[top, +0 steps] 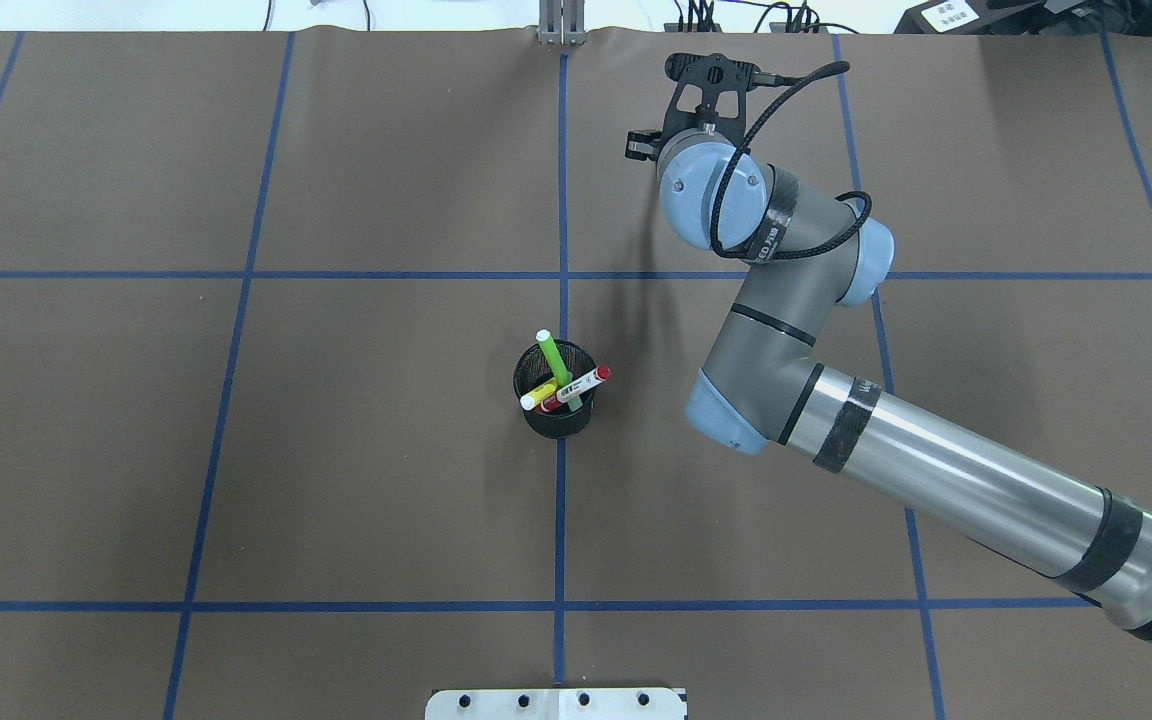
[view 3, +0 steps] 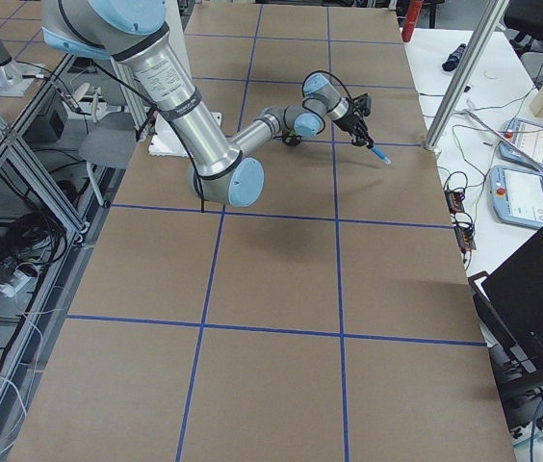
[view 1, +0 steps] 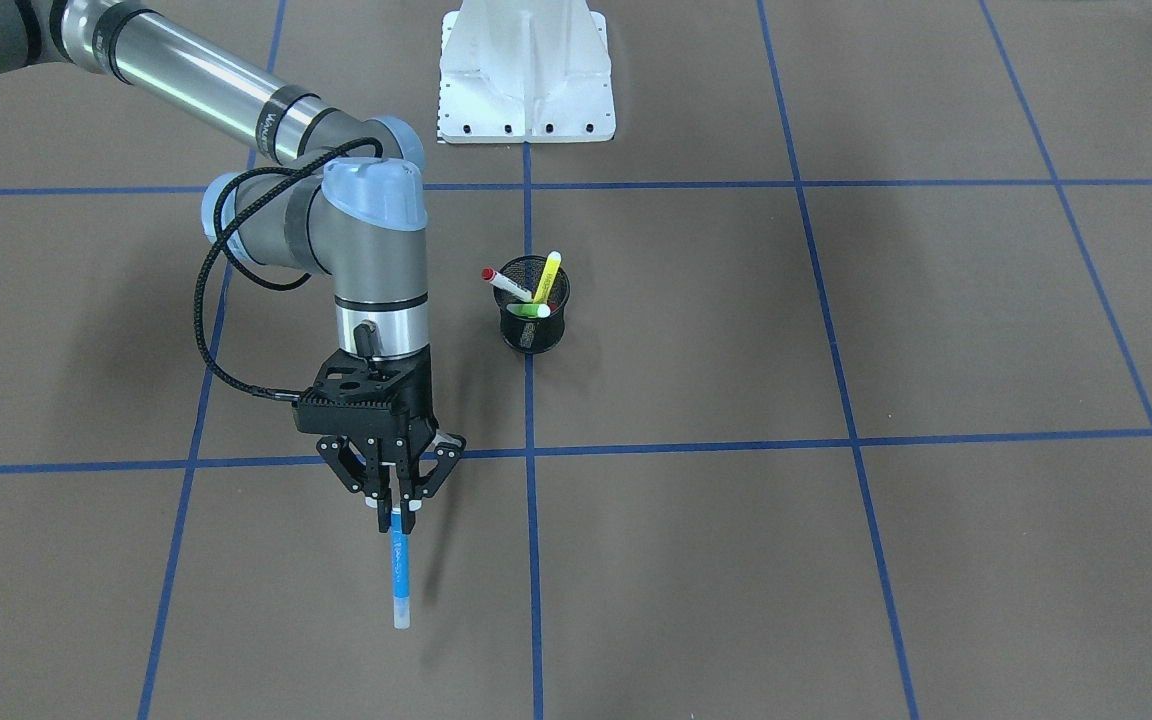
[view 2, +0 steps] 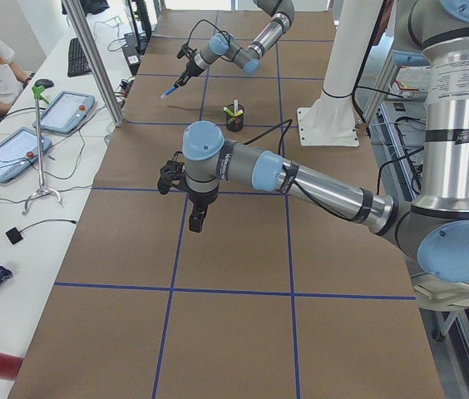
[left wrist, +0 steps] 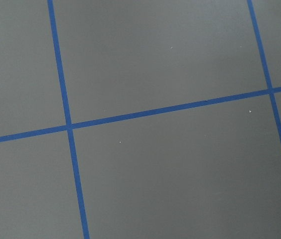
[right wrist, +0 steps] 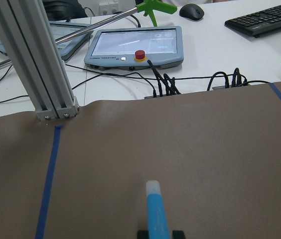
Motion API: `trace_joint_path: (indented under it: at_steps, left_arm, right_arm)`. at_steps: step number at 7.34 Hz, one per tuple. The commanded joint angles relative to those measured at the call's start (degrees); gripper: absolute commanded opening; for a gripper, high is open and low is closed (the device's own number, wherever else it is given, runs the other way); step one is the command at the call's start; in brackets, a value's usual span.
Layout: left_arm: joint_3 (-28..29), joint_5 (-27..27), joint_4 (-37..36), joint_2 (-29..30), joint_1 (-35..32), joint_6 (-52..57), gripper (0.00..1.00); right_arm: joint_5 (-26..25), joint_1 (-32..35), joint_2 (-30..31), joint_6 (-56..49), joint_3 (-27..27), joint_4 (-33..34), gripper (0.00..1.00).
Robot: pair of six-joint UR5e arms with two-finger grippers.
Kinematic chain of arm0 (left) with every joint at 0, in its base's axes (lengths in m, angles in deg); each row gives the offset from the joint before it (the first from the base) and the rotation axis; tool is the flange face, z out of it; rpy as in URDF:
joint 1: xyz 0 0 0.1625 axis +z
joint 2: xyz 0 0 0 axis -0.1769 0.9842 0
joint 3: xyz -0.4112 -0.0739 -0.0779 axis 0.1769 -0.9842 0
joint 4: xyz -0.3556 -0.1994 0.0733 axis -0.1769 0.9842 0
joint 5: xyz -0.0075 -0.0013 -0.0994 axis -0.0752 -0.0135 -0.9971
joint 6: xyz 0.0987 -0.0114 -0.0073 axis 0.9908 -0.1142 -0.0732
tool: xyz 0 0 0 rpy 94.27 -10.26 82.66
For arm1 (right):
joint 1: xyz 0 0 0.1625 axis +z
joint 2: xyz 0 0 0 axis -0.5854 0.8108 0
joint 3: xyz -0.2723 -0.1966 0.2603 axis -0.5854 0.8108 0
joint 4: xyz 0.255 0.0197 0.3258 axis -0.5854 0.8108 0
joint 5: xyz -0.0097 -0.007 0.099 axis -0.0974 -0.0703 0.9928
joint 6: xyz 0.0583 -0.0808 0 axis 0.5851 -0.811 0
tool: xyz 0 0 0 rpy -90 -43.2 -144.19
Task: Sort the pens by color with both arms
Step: 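Lay the blue marker on the table farther from the robot, release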
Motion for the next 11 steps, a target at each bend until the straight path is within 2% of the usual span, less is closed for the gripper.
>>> trace_joint_path:
  at_steps: [1, 3, 8, 10, 11]
  left_arm:
    - [-0.65, -0.02, 0.07, 0.07, 0.03, -0.96, 1.00]
    - [-0.83, -0.02, 0.07, 0.24, 0.03, -1.50, 1.00]
    - [-1.09, -0.11, -0.02, 0.68, 0.12, -1.58, 1.00]
    - [-1.09, -0.11, -0.02, 0.77, 0.12, -1.58, 1.00]
    - [-1.18, -0.11, -0.02, 0.77, 0.12, -1.58, 1.00]
  right_arm:
    - [-5.07, -1.66, 2.08, 0.00, 0.19, -3.39, 0.00]
    - [-6.50, -2.55, 3.41, -0.09, 0.19, -6.30, 0.00]
    - [-8.18, -5.10, 5.17, -0.88, -0.16, -6.84, 0.00]
    - [-7.92, -5.19, 5.78, -1.66, -0.86, -8.58, 0.45]
    - [-8.00, -5.10, 6.13, -3.93, -0.86, -9.64, 0.98]
